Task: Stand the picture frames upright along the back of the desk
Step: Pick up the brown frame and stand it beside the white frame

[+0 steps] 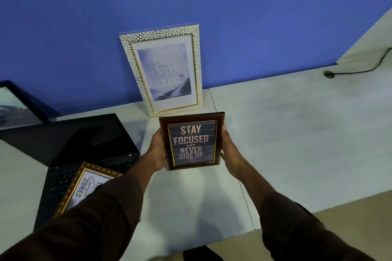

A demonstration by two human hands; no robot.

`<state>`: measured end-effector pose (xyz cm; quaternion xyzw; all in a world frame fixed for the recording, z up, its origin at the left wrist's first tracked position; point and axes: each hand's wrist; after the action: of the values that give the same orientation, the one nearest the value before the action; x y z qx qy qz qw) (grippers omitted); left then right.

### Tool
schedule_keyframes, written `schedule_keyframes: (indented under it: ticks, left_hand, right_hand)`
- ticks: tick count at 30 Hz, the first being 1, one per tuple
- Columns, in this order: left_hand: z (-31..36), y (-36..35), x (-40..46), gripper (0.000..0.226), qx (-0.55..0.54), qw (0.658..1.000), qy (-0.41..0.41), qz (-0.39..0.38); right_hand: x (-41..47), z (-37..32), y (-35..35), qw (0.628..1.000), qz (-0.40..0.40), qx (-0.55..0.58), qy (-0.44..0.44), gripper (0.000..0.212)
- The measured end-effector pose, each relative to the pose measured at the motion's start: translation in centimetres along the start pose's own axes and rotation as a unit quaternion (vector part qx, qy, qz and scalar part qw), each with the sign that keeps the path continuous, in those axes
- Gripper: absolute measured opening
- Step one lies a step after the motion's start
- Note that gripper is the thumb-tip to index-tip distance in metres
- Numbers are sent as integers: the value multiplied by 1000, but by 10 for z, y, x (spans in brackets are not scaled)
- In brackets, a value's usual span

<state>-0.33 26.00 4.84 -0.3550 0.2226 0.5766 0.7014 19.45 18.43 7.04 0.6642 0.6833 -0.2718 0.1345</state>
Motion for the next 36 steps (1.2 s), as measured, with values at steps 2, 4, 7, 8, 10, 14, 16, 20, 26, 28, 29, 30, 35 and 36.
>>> schedule_keyframes:
  ticks: [2, 4, 7, 8, 10, 14, 16, 20, 26, 28, 29, 30, 35, 36]
  left_hand:
    - [-3, -1, 10, 57, 3, 1000, -5, -1]
    - [-4, -2, 17, 58, -5, 1000, -6, -6]
    - [-5, -2, 24, 58, -17, 1000, 4, -17]
    - [-6, -2, 24, 58, -23, 1000, 5, -20]
    - [-4, -4, 22, 57, -34, 999, 4, -17]
    - [-9, 0, 18, 55, -30, 999, -16, 11]
    - [-11, 5, 16, 57, -13, 999, -24, 34]
    - [-17, 23, 1, 61, -11, 998, -22, 52]
    - [-44, 64, -51, 72, 8, 999, -19, 33]
    - [-57, 83, -72, 70, 5, 999, -26, 32]
    - [-62, 93, -82, 70, 5, 999, -31, 30]
    - [-69, 104, -94, 70, 6, 999, -35, 31]
    - [-100, 161, -152, 65, 5, 998, -53, 44]
    - [-106, 176, -168, 64, 6, 997, -58, 50]
  right_hand:
    - [5, 1, 4, 1000, 6, -11, -15, 48]
    - [8, 2, 6, 999, 16, -18, -22, 46]
    - [10, 3, 7, 999, 28, -26, -34, 41]
    - [11, 3, 6, 999, 30, -27, -36, 39]
    - [12, 5, 7, 998, 34, -26, -35, 38]
    - [9, 14, 9, 998, 48, -19, -40, 39]
    - [8, 24, 14, 997, 64, -23, -46, 42]
    - [-1, 50, 20, 994, 92, -17, -62, 72]
    - [-30, 81, -11, 987, 149, -2, -68, 75]
    - [-42, 90, -30, 987, 155, -6, -52, 75]
    - [-47, 94, -41, 987, 150, -7, -47, 74]
    - [-53, 99, -53, 989, 143, -9, -44, 74]
    - [-74, 121, -117, 993, 103, -32, -43, 70]
    - [-77, 127, -134, 994, 92, -40, -42, 69]
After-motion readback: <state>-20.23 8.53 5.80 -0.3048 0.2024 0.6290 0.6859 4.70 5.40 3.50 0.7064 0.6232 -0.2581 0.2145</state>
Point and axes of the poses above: each hand's wrist, its own x-axis towards the middle knuckle, its own y-axis out of the back of the hand, z = x × y, and after that the axes turned 6 degrees about -z, right-handed
